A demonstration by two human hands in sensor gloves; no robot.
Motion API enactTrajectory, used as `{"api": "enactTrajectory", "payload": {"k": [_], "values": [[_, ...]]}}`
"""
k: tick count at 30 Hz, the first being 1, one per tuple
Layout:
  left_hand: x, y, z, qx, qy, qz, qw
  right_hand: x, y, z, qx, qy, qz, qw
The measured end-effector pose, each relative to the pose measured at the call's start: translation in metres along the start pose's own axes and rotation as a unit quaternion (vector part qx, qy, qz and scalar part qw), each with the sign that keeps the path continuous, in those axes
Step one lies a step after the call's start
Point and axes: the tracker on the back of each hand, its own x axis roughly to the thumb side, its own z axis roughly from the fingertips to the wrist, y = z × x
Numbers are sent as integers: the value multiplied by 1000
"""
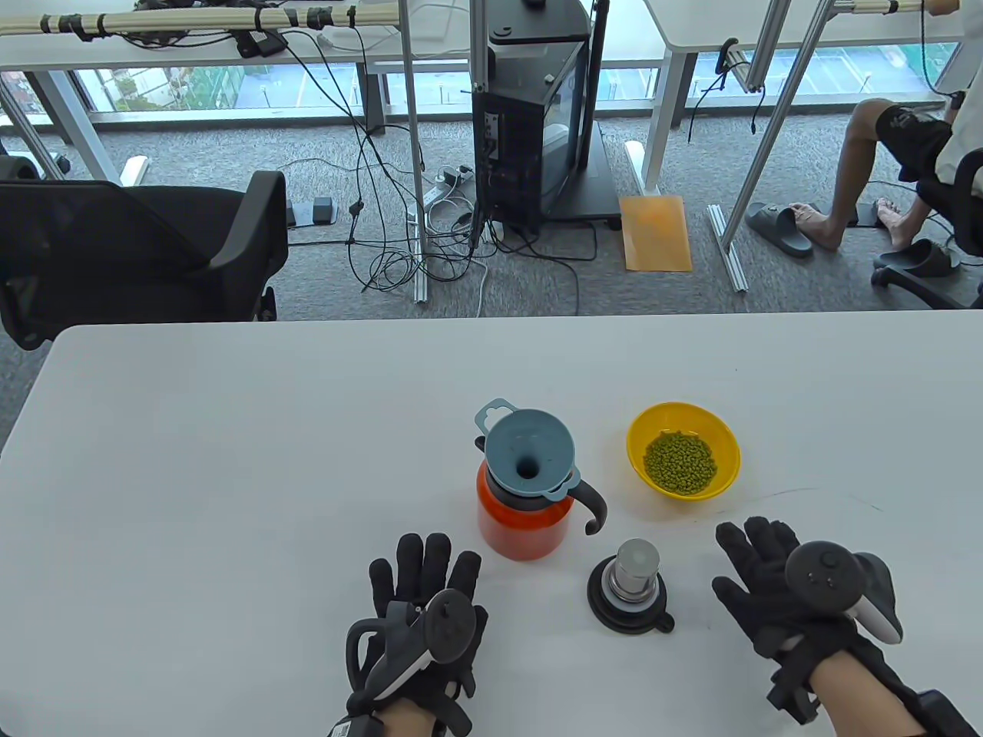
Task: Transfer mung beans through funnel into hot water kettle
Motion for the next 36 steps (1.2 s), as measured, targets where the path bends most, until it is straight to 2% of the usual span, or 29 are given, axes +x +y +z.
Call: {"api": "enactTrajectory", "payload": {"k": [4, 9, 18, 26, 31, 36], "values": [[4, -1, 1, -6, -4, -3, 1000, -10, -11, -31, -12, 49, -40, 998], [7, -2, 2, -9, -11, -7, 1000, -26, -19, -64, -27, 100, -37, 994], [7, -3, 4, -5, -16, 1, 1000, -45, -14, -101, -26, 149, -82, 985], [6, -3, 3, -8, -16, 13, 1000, -49, -9, -112, -51, 149, -104, 982], [3, -4, 2, -13, -15, 33, 999, -52, -11, -111, -102, 168, -162, 967], [-2, -4, 1, -13, -12, 48, 999, -53, -15, -107, -128, 181, -195, 955]]}}
